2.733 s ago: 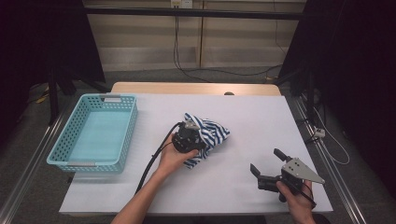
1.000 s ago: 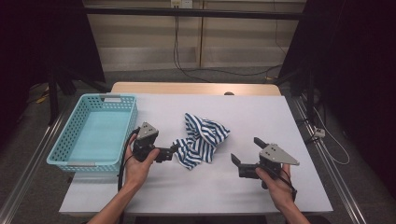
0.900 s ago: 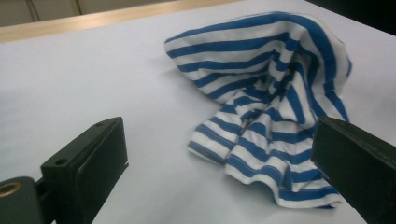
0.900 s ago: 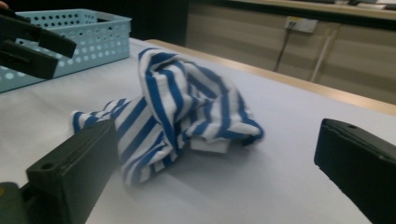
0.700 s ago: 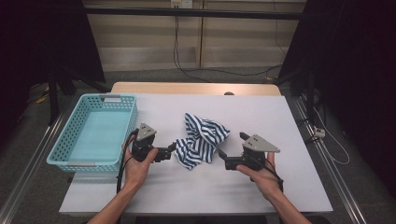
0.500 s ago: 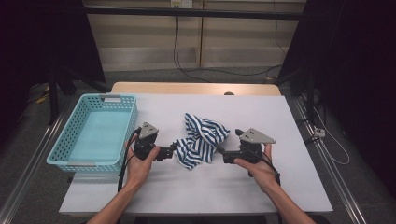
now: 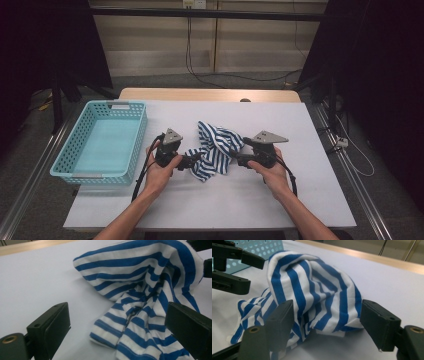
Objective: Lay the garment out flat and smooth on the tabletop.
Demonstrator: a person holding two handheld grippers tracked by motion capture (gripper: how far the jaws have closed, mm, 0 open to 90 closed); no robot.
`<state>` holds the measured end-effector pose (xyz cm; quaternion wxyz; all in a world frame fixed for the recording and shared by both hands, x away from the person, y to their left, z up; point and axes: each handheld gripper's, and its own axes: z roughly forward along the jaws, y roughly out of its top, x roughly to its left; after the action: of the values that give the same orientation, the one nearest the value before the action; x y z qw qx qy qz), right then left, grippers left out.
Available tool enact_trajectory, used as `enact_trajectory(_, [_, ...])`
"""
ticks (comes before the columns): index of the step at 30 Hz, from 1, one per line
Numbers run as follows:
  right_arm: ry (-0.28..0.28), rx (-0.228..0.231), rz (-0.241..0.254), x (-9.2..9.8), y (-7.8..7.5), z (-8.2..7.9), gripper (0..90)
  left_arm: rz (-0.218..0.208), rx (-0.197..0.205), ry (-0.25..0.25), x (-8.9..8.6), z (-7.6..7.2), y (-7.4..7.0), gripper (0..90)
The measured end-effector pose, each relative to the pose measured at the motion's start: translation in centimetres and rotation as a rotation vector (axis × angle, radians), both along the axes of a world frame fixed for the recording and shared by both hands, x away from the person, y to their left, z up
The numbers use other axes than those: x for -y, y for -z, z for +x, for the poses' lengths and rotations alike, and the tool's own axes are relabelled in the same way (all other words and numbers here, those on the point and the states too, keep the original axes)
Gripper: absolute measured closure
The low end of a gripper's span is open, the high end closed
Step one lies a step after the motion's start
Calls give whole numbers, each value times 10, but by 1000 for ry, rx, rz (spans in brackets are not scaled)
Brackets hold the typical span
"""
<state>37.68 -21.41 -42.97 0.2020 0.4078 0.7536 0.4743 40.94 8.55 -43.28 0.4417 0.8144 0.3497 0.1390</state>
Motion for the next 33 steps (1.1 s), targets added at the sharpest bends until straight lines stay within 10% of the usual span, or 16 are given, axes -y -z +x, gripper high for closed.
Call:
enact_trajectory(10, [-13, -62, -46, -2, 7, 2, 466, 57, 2, -4, 24, 4, 7, 97])
enact_trajectory(23, [-27, -94, -115, -2, 16, 7, 778, 83, -81, 28, 33, 2, 17, 366])
enact_trajectory(33, [-31, -55, -37, 11, -4, -6, 838, 67, -92, 50, 27, 0, 13, 827])
